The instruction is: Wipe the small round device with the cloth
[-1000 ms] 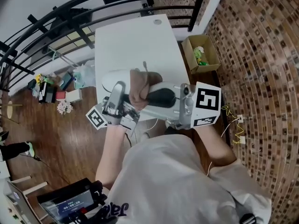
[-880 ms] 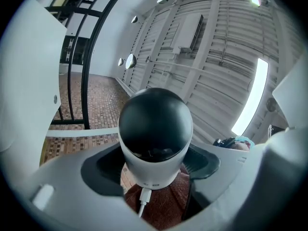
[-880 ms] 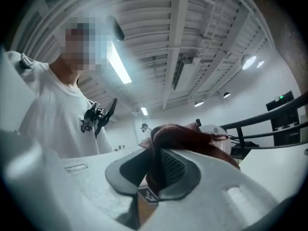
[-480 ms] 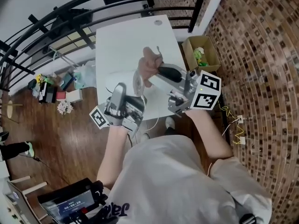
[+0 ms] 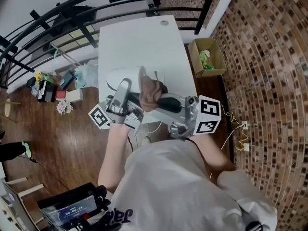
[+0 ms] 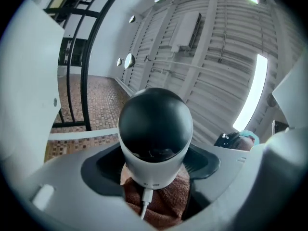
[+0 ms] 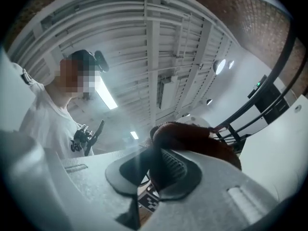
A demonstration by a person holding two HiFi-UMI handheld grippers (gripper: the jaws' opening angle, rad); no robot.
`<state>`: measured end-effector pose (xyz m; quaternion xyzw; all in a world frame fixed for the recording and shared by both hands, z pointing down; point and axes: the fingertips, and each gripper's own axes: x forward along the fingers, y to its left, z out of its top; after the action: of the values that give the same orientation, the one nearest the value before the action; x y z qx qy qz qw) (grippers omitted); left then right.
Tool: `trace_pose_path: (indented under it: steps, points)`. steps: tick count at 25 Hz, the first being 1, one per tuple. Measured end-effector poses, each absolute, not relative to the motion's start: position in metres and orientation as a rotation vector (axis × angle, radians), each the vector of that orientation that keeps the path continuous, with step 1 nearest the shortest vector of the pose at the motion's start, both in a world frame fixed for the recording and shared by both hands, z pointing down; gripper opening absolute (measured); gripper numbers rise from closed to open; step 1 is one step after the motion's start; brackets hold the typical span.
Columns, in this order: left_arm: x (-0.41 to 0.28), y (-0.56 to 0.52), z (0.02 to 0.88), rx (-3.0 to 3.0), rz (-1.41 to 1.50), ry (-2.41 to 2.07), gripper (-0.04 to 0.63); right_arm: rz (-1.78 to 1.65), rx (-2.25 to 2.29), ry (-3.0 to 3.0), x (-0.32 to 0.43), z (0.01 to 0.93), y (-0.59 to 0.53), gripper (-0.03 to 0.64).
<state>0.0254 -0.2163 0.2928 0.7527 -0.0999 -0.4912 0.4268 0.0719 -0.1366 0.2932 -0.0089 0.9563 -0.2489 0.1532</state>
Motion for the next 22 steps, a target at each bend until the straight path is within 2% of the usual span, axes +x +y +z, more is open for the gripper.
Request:
trace_pose_path:
  steps: [3,6,12,14,22]
  points:
    - [0.039,-0.217,0.310,2.055,-0.991,-0.389,0.388,-0.715,-0.144,2.707,0.098,0.291,-0.156,0.033]
    - [0.055,-0.212,0.334,2.293,-0.633,-0.537,0.388,-0.645,-0.264,2.743,0.120,0.286,-0.176,0.034]
    - [0.071,-0.208,0.447,2.637,0.378,-0.843,0.388,-0.605,-0.472,2.768,0.144,0.290,-0.214,0.034]
    - [0.067,-0.208,0.491,2.596,0.512,-0.879,0.388,-0.649,-0.505,2.774,0.145,0.305,-0.216,0.034]
    - [0.051,-0.191,0.636,2.514,0.722,-0.865,0.390,-0.898,-0.643,2.884,0.143,0.399,-0.196,0.034]
